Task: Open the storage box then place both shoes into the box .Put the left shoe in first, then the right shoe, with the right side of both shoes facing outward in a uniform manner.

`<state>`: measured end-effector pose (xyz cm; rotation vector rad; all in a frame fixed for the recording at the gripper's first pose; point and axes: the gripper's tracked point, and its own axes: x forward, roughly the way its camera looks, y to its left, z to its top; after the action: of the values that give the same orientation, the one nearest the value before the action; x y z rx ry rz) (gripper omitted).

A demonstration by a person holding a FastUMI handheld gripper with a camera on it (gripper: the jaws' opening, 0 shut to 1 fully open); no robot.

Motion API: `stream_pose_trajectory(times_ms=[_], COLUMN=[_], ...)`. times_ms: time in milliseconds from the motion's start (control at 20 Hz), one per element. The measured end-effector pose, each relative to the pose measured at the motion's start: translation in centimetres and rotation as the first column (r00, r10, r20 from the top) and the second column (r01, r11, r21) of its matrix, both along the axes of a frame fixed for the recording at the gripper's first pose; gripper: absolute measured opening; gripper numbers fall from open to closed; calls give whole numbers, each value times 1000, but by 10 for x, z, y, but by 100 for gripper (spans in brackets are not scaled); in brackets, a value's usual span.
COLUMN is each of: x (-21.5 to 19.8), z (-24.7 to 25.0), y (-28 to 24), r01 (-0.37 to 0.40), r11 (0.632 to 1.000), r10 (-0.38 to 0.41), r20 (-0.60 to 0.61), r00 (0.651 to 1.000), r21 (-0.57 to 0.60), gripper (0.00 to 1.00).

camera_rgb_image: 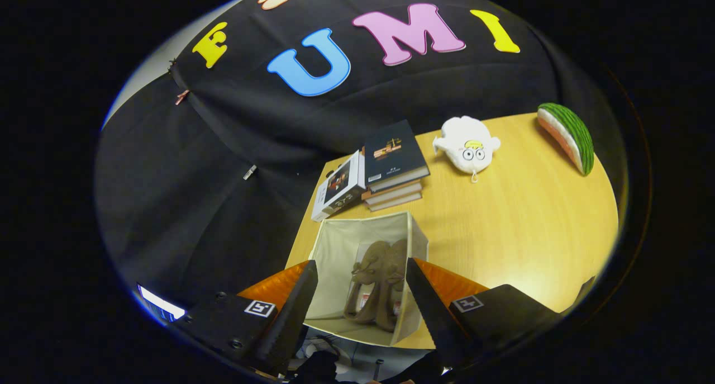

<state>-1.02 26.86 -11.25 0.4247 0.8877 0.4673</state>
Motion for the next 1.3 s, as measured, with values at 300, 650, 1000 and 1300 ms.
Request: stream_pose_trajectory(times_ms=[300,650,1000,1300], x=[34,49,47,56], z=[23,57,60,78], y=[-106,-212,-269,-298], r01=[33,107,114,199], r11=[987,937,970,967], r10=[10,111,36,-53], r20=[267,575,590,644], r00=[964,811,806,763], r21=[-155,-332,-215,-157], gripper=[99,98,98,97])
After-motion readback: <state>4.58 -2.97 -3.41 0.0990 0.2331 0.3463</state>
